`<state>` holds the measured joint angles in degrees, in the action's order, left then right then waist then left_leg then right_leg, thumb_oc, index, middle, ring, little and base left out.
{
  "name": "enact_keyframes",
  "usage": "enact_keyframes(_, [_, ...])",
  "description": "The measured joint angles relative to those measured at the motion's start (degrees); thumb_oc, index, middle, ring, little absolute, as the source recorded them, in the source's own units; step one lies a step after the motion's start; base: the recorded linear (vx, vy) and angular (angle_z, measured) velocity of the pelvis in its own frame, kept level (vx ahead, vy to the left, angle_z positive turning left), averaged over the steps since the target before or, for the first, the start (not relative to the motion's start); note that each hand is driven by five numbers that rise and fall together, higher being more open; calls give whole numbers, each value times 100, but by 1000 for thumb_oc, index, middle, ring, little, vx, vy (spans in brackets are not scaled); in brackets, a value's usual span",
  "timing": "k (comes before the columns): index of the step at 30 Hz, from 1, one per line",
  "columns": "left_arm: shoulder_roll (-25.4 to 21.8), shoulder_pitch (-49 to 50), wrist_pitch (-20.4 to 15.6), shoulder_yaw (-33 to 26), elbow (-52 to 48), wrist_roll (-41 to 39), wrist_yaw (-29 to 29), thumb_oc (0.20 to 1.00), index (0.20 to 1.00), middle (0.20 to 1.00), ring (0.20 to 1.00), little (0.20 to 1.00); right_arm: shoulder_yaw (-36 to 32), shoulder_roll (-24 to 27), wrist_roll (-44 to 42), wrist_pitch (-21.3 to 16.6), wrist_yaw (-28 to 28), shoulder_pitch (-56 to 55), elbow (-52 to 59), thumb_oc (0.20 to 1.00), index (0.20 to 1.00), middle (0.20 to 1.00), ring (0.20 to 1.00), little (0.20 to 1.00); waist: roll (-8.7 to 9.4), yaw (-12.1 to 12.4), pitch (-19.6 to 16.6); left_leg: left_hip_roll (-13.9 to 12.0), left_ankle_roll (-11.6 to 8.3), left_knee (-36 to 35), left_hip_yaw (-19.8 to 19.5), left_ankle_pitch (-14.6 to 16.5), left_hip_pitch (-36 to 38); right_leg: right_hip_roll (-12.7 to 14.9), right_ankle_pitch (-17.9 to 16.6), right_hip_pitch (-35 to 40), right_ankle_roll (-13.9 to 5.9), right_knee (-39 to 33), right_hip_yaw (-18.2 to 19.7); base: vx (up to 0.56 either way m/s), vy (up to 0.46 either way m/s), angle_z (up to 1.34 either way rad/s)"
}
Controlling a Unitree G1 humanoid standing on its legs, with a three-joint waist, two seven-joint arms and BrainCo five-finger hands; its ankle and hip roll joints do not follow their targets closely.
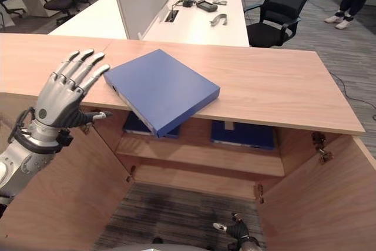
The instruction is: Put the empty folder in the office cabinet
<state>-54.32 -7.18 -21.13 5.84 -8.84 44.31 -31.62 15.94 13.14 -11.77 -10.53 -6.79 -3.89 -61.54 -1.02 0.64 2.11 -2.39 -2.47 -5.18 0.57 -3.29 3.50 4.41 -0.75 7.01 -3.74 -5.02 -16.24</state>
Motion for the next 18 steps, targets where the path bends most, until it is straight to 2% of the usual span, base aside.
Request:
enact_keyframes(6, [-2, -377, -49, 801, 476, -4, 107, 1000, 1000, 1000, 1000, 1000, -87, 177, -71, -40, -111, 169, 36, 1000, 1000, 1000, 1000, 1000, -22, -57, -139, -6, 0, -12, 52, 1, 18, -3, -6, -12, -8, -6, 53, 5, 9, -4])
enact_keyframes(18, [15, -565, -104, 1133, 903, -4, 250, 1000, 1000, 1000, 1000, 1000, -268, 189, -524, -67, -225, 278, 129, 1000, 1000, 1000, 1000, 1000, -16, -110, -146, -6, 0, -2, 82, 1, 8, -1, -13, -38, -3, -2, 88, 0, 0, 0])
